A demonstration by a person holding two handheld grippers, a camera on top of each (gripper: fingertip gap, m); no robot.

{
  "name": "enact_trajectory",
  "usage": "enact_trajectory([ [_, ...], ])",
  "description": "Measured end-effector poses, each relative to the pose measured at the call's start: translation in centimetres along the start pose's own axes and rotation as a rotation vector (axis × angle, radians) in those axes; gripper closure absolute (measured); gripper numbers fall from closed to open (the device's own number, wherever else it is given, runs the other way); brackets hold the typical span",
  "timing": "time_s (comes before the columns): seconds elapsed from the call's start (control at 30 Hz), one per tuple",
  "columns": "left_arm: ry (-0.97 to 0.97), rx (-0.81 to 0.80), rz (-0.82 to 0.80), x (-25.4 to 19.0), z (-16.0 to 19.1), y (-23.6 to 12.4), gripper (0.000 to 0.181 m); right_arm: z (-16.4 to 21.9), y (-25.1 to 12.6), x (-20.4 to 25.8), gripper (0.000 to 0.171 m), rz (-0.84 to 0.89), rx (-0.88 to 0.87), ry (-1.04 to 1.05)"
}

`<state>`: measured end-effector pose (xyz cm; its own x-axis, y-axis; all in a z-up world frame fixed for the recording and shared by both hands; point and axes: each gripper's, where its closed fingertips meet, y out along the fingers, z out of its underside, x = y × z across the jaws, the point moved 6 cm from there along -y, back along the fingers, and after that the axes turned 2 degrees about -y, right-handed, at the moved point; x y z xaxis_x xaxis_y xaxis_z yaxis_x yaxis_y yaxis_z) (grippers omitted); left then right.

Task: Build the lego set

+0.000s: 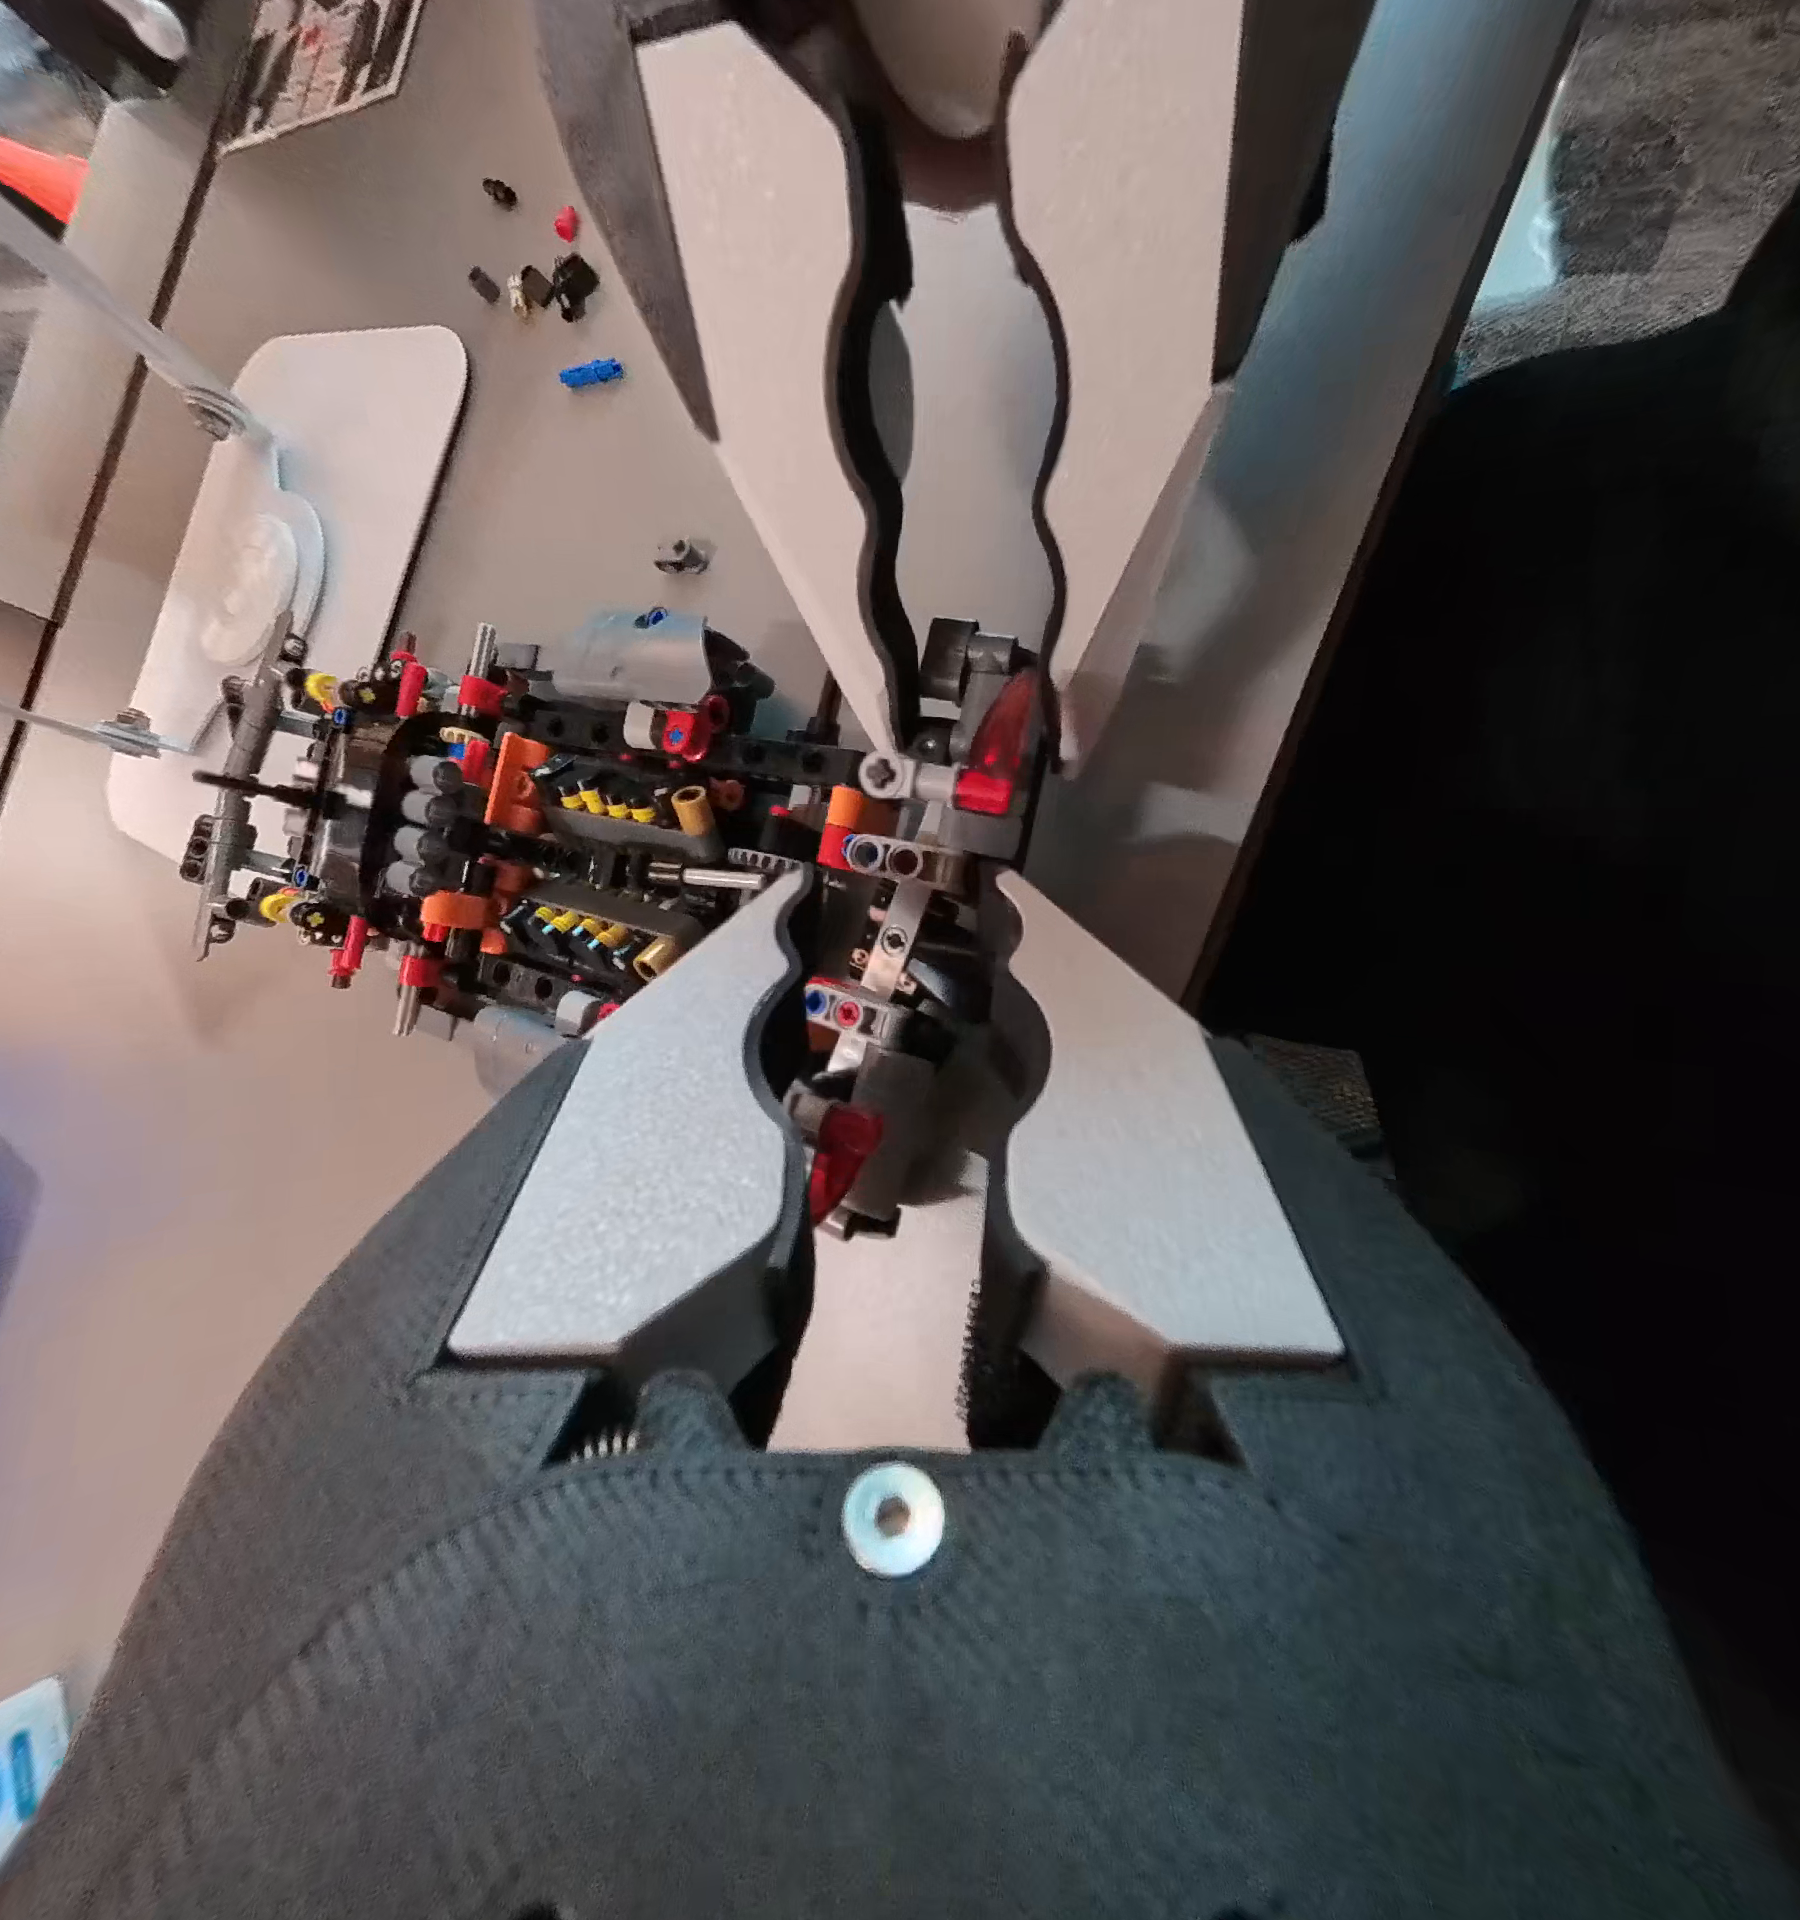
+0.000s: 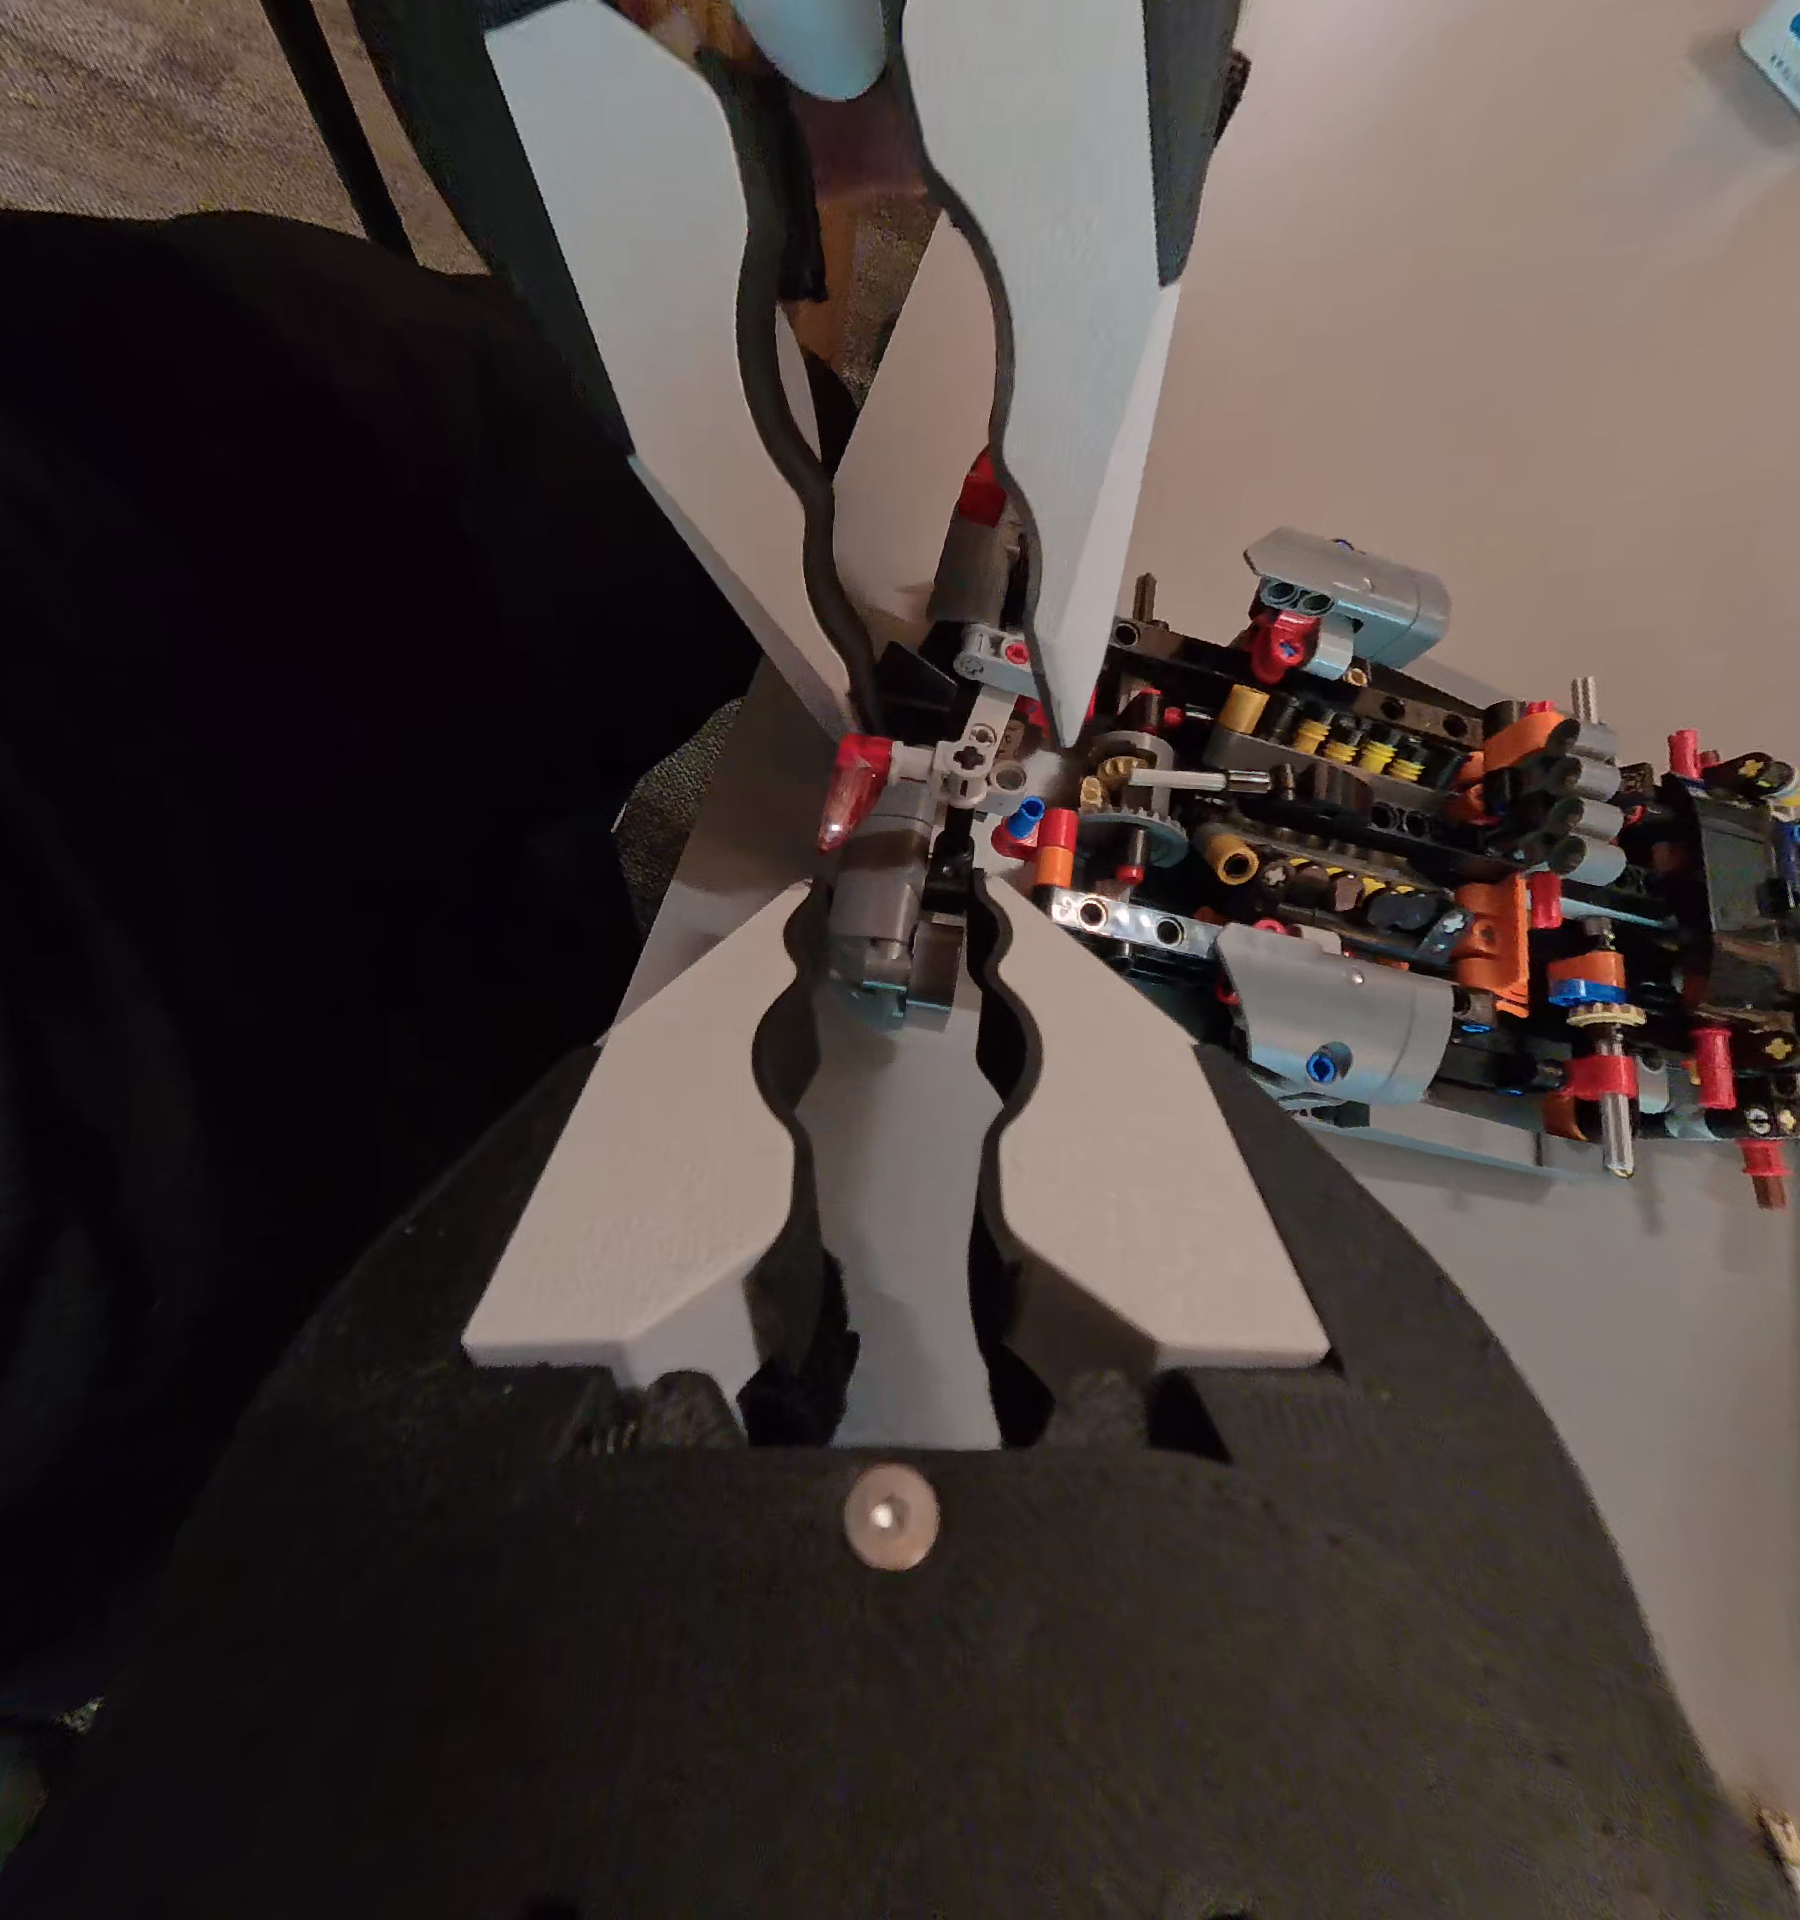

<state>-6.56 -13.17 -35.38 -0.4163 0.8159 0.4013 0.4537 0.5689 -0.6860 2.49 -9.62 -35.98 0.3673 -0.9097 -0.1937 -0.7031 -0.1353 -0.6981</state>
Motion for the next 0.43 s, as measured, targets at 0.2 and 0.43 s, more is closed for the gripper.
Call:
enact_trajectory([
  [0.2, 0.022, -0.042, -0.068, -0.14, 0.01, 0.08, 0.155, -0.06, -0.10, -0.11, 0.148, 0.002, -0.001, -0.009],
  [0.43, 0.030, -0.075, -0.146, -0.60, 0.31, -0.19, 0.157, -0.24, -0.19, -0.03, 0.148, 0.028, 0.005, -0.033],
])
